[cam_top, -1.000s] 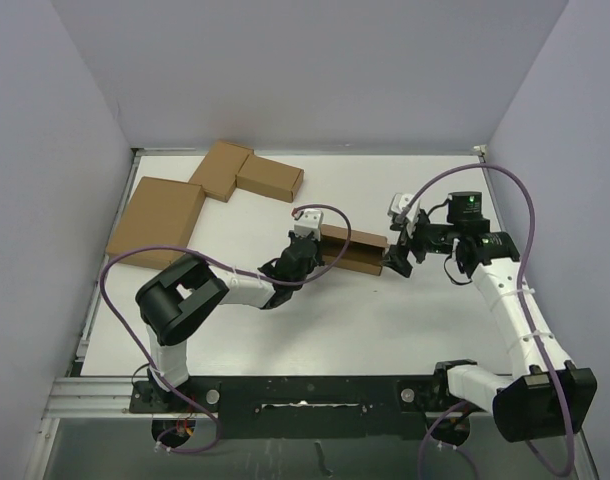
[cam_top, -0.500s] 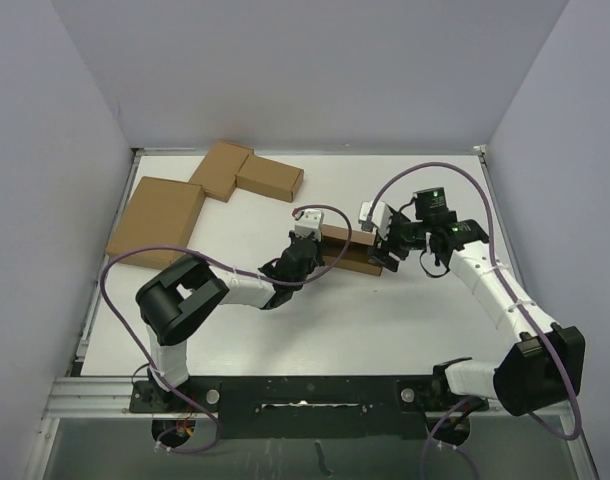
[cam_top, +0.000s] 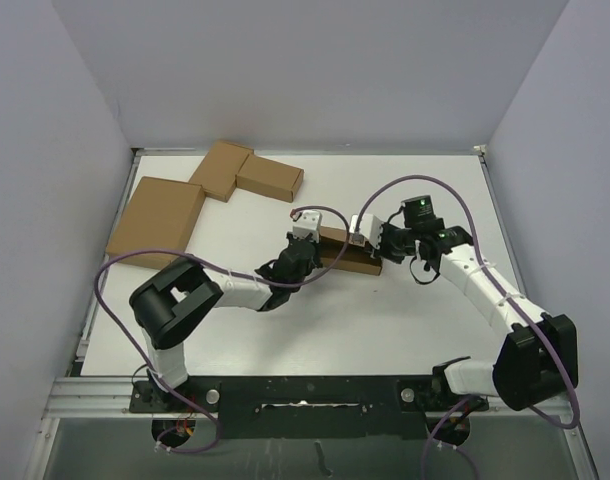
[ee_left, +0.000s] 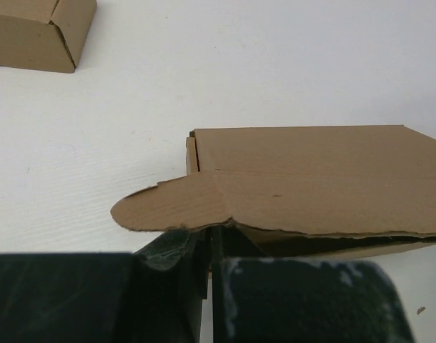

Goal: Fold the paper box

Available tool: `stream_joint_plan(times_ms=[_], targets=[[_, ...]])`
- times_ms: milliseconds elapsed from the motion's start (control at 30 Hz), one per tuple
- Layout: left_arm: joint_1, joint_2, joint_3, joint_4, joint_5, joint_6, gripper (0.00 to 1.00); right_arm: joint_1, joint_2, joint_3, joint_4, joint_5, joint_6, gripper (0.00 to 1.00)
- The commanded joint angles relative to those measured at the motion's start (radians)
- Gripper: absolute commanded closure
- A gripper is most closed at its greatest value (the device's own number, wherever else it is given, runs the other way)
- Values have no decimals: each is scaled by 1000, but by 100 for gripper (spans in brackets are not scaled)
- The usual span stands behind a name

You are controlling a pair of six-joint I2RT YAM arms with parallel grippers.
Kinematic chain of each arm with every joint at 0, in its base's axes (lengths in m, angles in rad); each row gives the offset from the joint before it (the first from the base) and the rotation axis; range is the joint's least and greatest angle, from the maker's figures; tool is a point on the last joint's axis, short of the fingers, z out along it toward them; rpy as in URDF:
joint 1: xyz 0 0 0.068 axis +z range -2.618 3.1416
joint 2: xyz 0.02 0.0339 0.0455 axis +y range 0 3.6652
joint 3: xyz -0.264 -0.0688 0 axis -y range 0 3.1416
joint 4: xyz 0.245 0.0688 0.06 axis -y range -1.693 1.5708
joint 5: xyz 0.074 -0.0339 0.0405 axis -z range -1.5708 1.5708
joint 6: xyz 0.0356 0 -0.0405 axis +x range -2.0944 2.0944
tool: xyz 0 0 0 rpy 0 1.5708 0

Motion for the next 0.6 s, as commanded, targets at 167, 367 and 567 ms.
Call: stream_joint_plan(times_ms=[167, 367, 567], targets=[[-11, -160, -45, 21, 51, -23, 89, 9, -62, -62, 83, 26, -19, 96], [-11, -246, -117, 11, 114, -40, 73, 8, -58, -65, 90, 27, -2, 97], [-10, -356, -220, 1, 155, -63, 68, 6, -57, -62, 90, 19, 8, 97]])
